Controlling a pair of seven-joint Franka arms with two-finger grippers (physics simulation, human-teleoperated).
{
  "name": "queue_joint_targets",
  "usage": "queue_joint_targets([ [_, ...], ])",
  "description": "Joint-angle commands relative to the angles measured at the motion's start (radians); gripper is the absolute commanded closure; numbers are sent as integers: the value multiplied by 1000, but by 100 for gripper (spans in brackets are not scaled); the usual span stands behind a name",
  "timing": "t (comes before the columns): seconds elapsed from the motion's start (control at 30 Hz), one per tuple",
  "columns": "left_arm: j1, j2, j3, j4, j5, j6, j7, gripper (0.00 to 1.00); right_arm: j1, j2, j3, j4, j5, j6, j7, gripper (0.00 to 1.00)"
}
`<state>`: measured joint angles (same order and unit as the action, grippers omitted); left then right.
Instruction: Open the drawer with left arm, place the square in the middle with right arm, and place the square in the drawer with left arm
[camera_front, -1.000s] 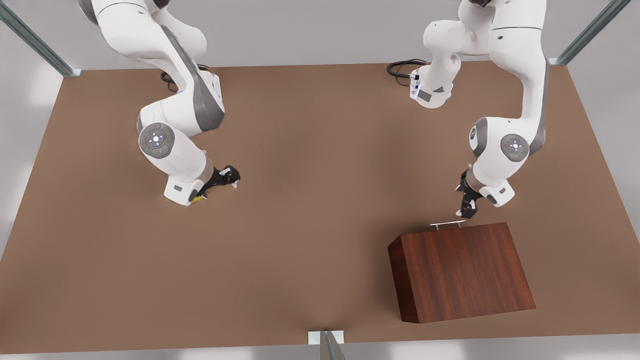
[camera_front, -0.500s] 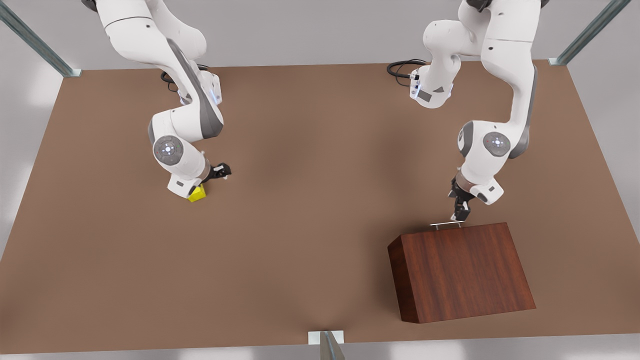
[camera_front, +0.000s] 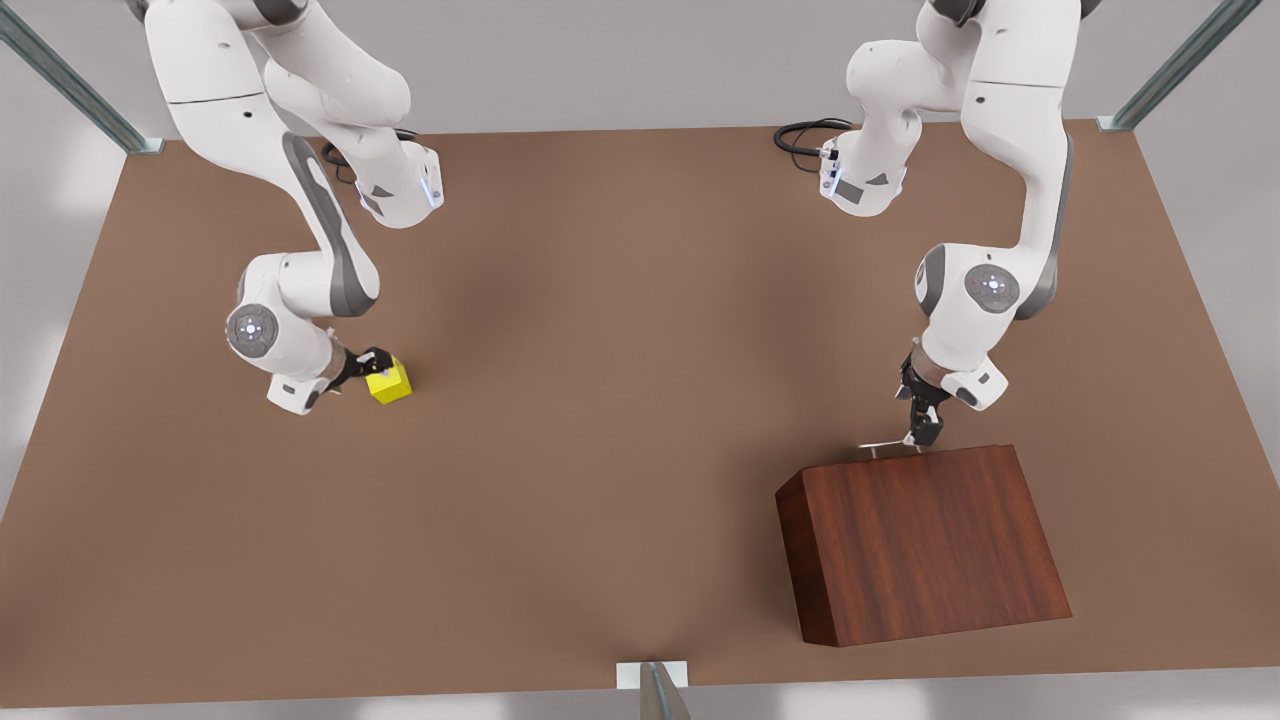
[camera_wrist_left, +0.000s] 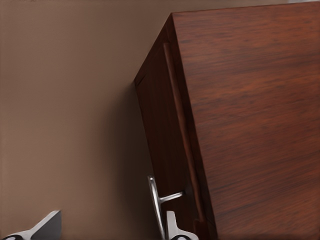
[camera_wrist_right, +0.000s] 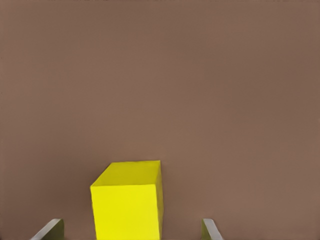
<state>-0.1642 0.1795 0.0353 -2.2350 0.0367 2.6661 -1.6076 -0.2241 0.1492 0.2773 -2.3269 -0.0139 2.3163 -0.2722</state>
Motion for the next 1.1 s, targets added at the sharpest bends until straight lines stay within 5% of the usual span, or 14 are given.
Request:
queue_joint_targets([
  [0.0, 0, 1, 0, 0, 0, 0, 0, 0, -4, 4, 0, 0, 0, 0, 4, 0],
  [0.13, -17, 5, 2, 6, 0, 0, -2, 0, -3, 4, 65, -22, 32, 5, 108, 0],
  [0.4, -31, 25, 2, 6, 0, 3, -2, 0, -20, 46, 0, -89, -5, 133, 126, 0],
  [1.07, -29, -28, 2, 3, 0, -186, -2, 0, -18, 138, 0, -84, -80, 195, 62, 0],
])
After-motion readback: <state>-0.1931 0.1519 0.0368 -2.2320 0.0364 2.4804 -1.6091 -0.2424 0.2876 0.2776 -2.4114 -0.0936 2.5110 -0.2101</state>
